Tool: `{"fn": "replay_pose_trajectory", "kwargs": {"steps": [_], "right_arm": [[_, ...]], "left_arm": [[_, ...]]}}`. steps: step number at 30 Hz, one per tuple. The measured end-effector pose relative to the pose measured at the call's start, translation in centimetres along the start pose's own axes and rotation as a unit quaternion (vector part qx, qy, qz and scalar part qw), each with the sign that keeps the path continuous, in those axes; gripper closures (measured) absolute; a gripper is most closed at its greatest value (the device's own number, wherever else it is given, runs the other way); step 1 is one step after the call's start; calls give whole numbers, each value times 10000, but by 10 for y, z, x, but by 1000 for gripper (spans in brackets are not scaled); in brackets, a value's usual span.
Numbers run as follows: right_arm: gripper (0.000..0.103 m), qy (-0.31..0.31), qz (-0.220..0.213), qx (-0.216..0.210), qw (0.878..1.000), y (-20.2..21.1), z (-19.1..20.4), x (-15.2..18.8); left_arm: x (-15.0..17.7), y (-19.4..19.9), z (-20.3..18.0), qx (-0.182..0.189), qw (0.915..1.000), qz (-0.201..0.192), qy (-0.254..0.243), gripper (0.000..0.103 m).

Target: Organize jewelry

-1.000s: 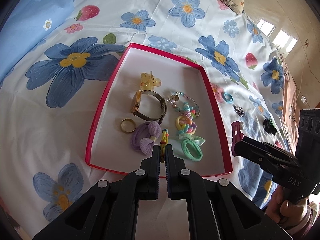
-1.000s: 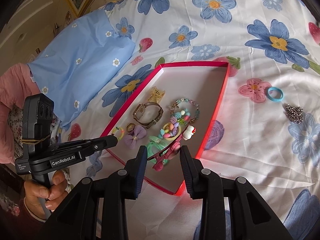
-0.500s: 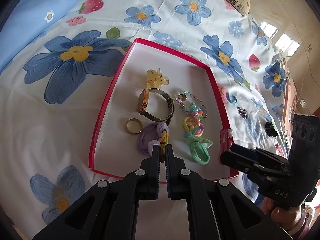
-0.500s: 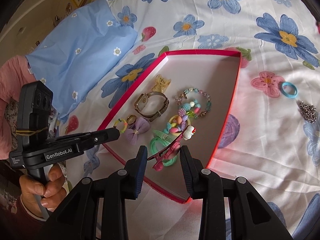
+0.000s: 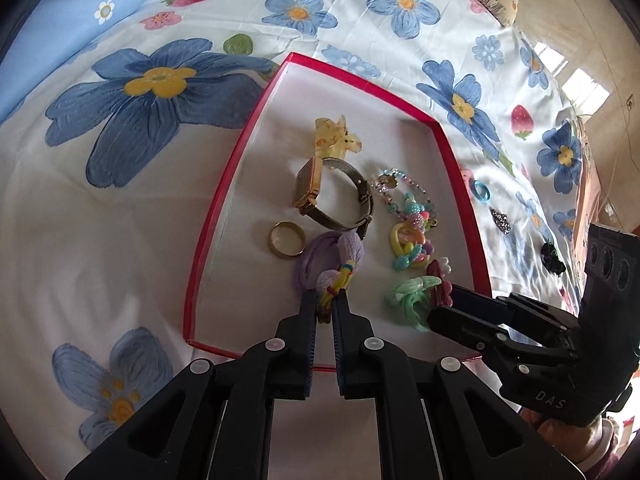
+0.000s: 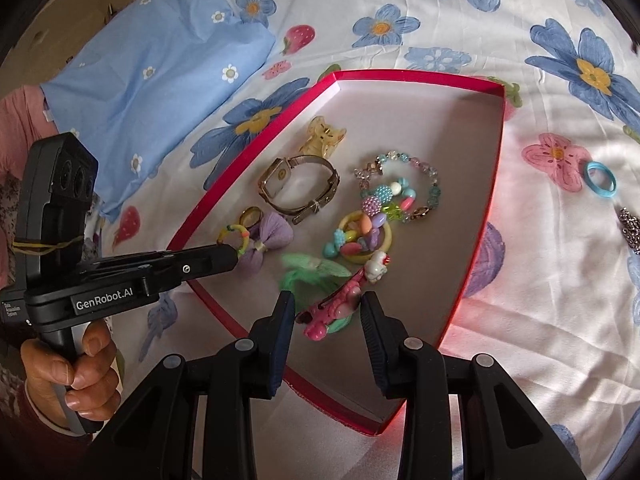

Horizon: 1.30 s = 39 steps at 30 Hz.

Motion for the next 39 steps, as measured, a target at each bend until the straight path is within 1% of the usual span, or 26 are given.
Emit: {"fn": "replay_pose_trajectory", "kwargs": {"steps": [7, 12, 18, 23, 25, 29, 39], "right_arm": [[68, 33, 8, 14, 10000, 0, 2, 0], [68, 20, 6, 14, 10000, -1, 2, 0], [66, -8, -16, 29, 10000, 0, 0, -1], [61, -33, -44, 7, 10000, 2, -2, -1], [59, -42, -53, 3, 10000, 3, -3, -2], [57, -52, -58, 24, 10000, 4, -3, -1], [56, -67, -76, 35, 9999, 8, -3, 1]], "left_arm": [[1, 1, -3, -10, 10000, -37, -23, 86], [3, 2, -4, -63, 9999, -57, -75, 84], [2, 4, -4, -18, 10000, -64, -39, 81], [2, 5, -2, -7, 10000, -70, -40, 78], [2, 6, -3, -7, 10000, -86, -50, 74], [3, 10, -4, -21, 9999, -117, -78, 68], [4, 17, -3, -10, 9998, -158, -71, 60]]}}
Point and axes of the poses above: each gripper's, at about its wrist camera, not at the fingertips, and y roughly against the way its jaws point, z to its left, x to its underside, the point moved 2 cm from there along -y, roughly the way its jaws point, and after that the axes turned 5 degrees about y, right-handed, at the moved point
